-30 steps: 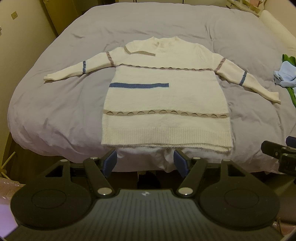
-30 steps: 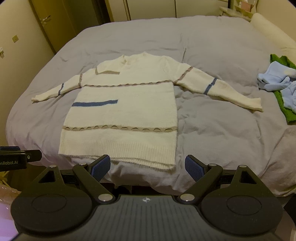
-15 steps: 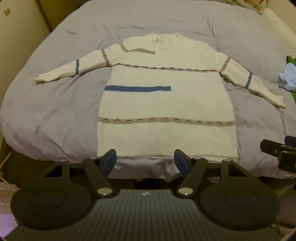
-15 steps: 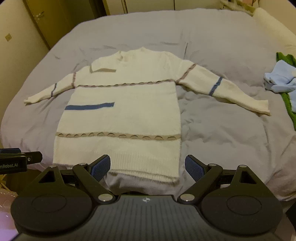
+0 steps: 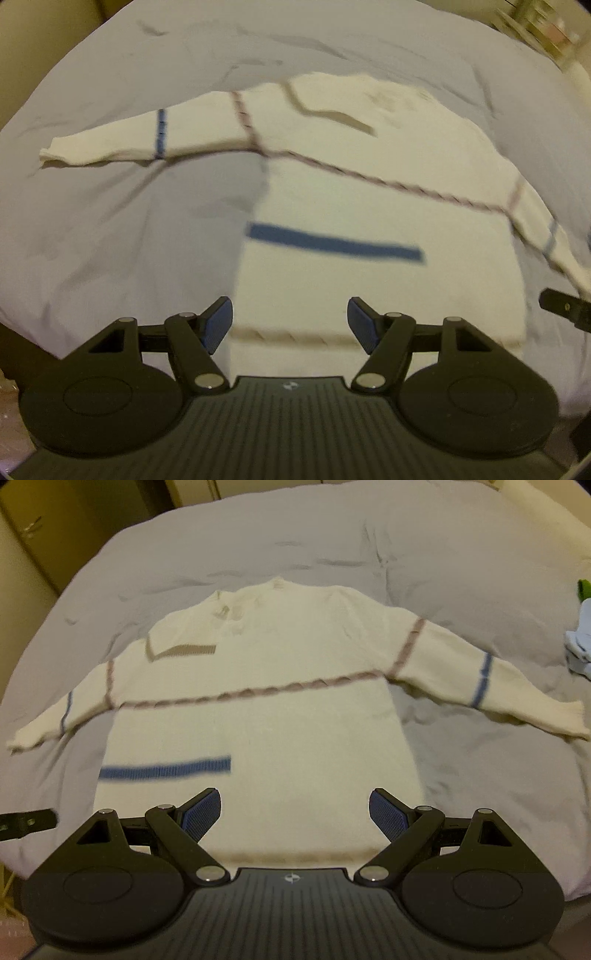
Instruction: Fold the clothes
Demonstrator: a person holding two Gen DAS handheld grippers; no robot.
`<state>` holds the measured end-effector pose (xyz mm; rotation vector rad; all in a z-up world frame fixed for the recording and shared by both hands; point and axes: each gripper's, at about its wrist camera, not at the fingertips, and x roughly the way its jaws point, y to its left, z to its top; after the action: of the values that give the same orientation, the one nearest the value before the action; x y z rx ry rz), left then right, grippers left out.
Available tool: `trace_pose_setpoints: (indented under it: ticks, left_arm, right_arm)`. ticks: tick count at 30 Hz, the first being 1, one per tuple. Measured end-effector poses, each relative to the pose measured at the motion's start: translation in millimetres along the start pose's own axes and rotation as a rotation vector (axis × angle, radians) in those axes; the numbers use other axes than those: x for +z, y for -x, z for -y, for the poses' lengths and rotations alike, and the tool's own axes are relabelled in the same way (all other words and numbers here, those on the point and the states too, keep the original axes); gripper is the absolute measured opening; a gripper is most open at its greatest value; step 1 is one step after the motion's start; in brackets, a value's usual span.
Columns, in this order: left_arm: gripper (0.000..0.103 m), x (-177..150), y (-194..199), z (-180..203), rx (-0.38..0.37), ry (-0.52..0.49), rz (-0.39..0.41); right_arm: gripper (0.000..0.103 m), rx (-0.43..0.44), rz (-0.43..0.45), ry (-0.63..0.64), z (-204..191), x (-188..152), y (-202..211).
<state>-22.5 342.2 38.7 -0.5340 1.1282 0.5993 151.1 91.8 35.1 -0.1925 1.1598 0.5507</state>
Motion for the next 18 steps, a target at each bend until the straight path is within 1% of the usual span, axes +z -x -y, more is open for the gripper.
trace_pose_setpoints:
  ticks: [3,6,9,14,16,18]
  left_arm:
    - [0.065,29.6,-30.7,-39.8,0.004,0.08,0.011]
    - [0.065,55.2,-62.6,-87.0,0.028,0.181,0.052]
    - [0.065,74.2,-91.0,-137.5,0.079,0.289,0.104]
    - [0.065,92.3,-126.5,-231.3,0.132,0.528,0.167]
    - [0.065,96.5,-134.1,-265.6,0.139,0.633,0.213]
    - [0.065,99.7,-139.6,-291.8,0.14,0.718,0.264]
  right_arm:
    - [0.09,-0.01,-0.004,-0.031,-15.2,23.4,-34.9]
    - [0.09,-0.003,0.005,-0.054,-25.6,39.9,-65.9]
    - [0.09,-0.017,0.013,-0.046,-33.3,50.2,-91.8]
    - [0.09,-0.051,0.05,-0.047,-31.1,66.7,-119.1]
    - [0.09,-0.07,0.053,-0.061,-23.7,73.4,-127.9]
    - [0.09,-0.091,0.053,-0.073,-16.5,79.3,-136.1]
